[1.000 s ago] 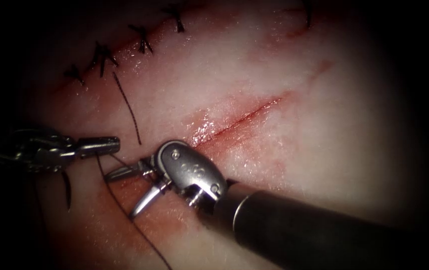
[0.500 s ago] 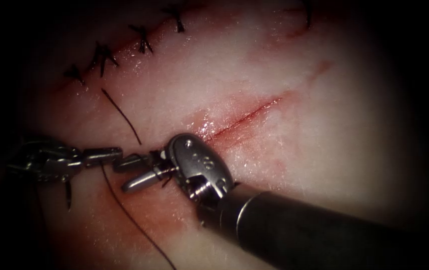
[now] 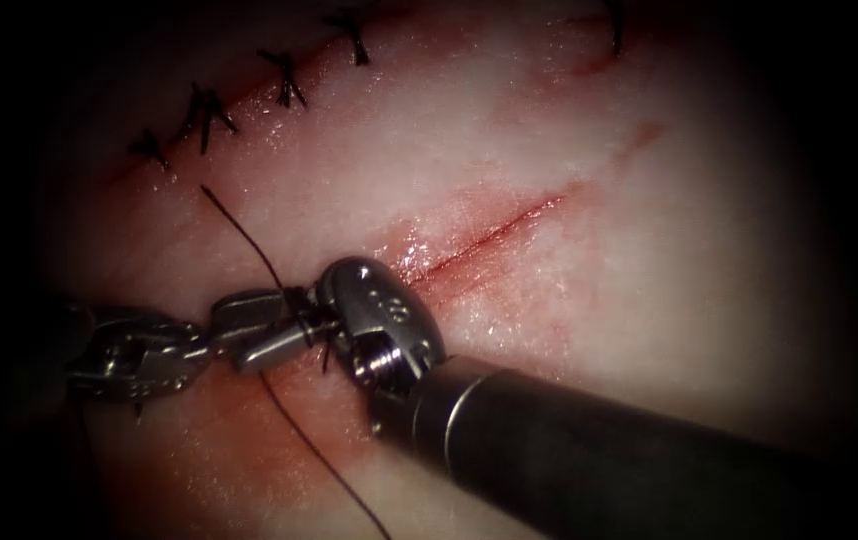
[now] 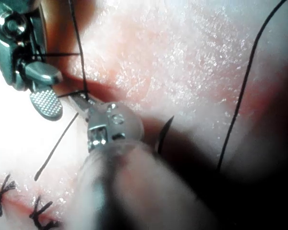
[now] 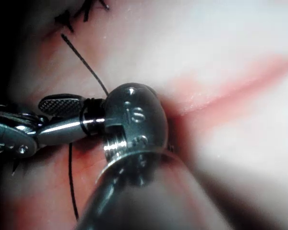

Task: Wound Closure
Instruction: Wrap suture twice counter-clockwise around right needle holder, then grab tail and pull through knot downward with right tool while pulling up with left holder

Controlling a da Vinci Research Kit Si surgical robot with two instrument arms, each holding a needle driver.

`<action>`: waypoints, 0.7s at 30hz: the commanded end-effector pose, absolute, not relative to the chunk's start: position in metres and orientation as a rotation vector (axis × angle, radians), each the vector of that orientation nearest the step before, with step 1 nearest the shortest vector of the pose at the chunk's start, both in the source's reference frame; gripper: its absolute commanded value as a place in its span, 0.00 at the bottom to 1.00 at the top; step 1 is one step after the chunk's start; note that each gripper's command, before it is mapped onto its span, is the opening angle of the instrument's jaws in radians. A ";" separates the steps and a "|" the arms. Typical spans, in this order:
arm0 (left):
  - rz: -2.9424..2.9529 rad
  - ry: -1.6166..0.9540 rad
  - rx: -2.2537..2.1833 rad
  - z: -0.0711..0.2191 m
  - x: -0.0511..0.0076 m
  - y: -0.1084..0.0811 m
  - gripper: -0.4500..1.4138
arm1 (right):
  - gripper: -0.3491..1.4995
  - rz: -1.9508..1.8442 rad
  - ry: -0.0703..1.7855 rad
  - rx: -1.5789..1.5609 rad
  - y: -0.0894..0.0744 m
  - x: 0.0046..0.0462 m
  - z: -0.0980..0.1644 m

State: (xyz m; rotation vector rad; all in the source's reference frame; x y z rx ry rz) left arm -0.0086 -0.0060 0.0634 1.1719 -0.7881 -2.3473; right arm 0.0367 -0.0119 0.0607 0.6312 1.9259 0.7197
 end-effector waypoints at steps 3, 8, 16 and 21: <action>-2.395 -0.835 1.124 0.063 -0.0091 -0.006 0.00 | 0.67 0.731 1.925 0.639 -0.011 0.0371 0.061; -2.468 -0.914 1.029 0.063 -0.0103 -0.007 0.00 | 0.64 0.716 1.921 0.628 -0.010 0.0371 0.062; -2.565 -1.048 0.936 0.062 -0.0109 -0.008 0.00 | 0.67 0.798 1.770 0.482 -0.010 0.0373 0.062; -2.578 -1.053 0.933 0.062 -0.0110 -0.008 0.00 | 0.70 0.813 1.707 0.362 -0.010 0.0375 0.061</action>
